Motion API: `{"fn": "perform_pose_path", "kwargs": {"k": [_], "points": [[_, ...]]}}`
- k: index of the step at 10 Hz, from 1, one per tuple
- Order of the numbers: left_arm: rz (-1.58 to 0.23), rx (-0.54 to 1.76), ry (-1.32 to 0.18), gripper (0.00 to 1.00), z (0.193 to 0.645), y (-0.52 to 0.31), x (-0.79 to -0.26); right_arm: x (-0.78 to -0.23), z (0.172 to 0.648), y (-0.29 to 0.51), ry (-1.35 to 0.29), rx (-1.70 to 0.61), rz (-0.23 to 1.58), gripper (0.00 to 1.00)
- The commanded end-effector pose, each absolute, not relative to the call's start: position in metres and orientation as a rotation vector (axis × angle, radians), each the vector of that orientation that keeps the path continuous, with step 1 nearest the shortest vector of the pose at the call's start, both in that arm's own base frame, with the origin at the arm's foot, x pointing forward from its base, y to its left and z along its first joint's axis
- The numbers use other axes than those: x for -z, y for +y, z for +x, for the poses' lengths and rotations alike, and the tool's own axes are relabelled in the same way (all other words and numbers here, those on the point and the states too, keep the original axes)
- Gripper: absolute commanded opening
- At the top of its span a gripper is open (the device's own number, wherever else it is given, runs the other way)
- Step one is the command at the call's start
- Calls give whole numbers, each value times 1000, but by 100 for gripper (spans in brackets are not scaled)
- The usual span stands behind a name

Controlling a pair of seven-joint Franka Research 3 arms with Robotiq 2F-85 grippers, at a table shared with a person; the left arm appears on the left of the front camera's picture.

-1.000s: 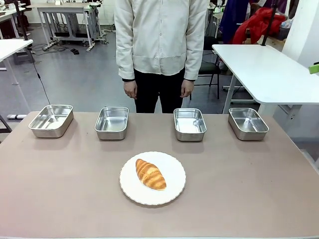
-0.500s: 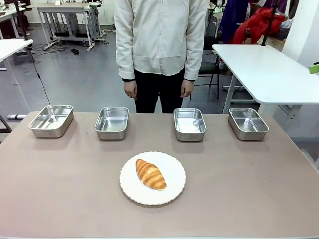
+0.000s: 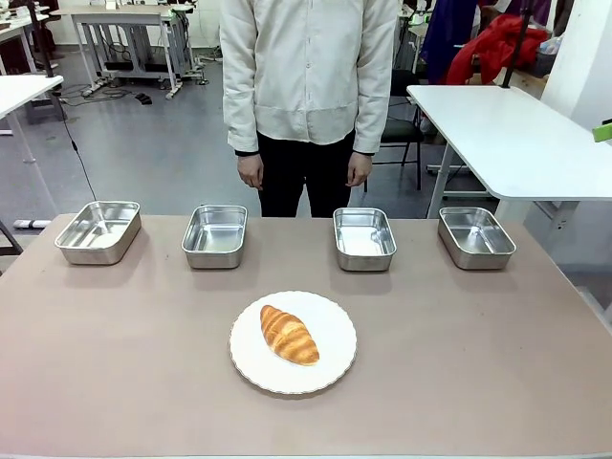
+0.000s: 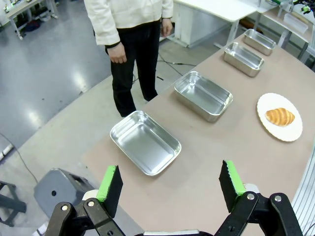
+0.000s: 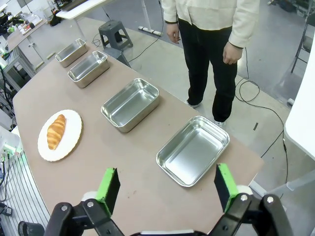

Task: Place the bread in the container.
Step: Place the Butter Roll into the Airtight Container indicated by the human.

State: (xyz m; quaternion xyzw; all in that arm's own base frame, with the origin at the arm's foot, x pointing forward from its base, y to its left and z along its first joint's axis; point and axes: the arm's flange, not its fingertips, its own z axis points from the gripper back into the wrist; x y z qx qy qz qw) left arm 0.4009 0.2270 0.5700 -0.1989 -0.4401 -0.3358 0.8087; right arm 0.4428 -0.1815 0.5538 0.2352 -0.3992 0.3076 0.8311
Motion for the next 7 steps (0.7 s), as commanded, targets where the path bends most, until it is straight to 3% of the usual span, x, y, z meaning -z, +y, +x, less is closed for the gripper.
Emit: {"fn": "perform_pose_path", "kwargs": {"k": [1, 7], "points": [[-431, 729, -952, 100, 399, 229, -572, -554, 443, -181, -852, -654, 506, 100], [-431, 729, -952, 100, 399, 229, -572, -554, 443, -181, -852, -654, 506, 100]]}}
